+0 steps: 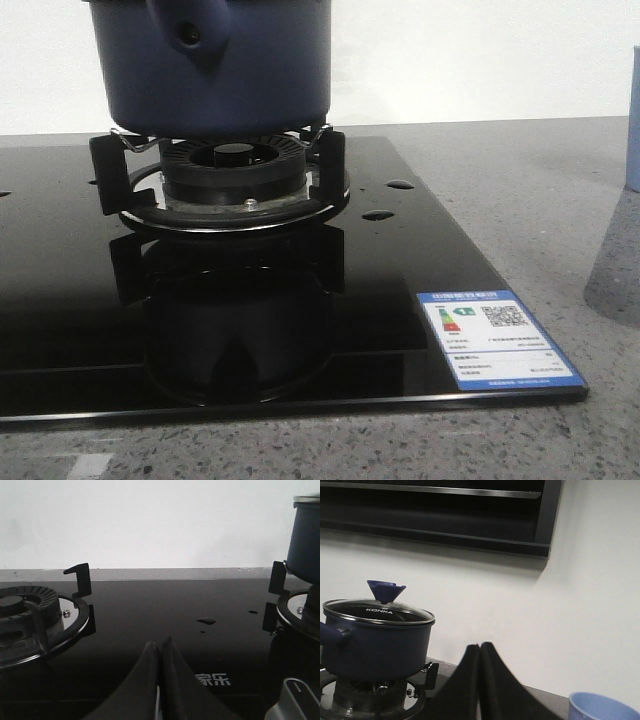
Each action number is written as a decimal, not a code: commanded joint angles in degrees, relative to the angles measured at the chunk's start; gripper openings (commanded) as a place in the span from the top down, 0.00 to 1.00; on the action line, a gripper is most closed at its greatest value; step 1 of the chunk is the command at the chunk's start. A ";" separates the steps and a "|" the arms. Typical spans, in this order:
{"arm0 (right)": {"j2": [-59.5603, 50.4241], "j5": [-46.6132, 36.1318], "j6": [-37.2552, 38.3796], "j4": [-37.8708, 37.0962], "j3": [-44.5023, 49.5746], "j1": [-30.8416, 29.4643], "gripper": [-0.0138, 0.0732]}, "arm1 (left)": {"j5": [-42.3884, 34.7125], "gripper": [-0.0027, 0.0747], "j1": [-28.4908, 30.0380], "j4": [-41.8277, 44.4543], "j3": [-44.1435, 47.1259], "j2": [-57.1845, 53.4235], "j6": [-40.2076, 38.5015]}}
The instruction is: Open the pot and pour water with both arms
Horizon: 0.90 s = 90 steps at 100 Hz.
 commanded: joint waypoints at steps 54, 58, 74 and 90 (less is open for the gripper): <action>0.57 -1.27 0.29 1.93 -1.50 -0.02 0.91 | -4.43 0.99 0.10 -1.17 0.51 -1.67 -0.85; 0.57 -1.27 0.29 1.93 -1.50 -0.02 0.91 | -4.43 0.99 0.10 -1.17 0.51 -1.67 -0.85; 0.57 -1.27 0.29 1.93 -1.50 -0.02 0.91 | -4.43 0.99 0.10 -1.17 0.51 -1.67 -0.85; 0.57 -0.85 0.29 1.93 -1.50 -0.02 0.91 | -4.43 0.99 0.10 -1.17 0.51 -1.67 -0.85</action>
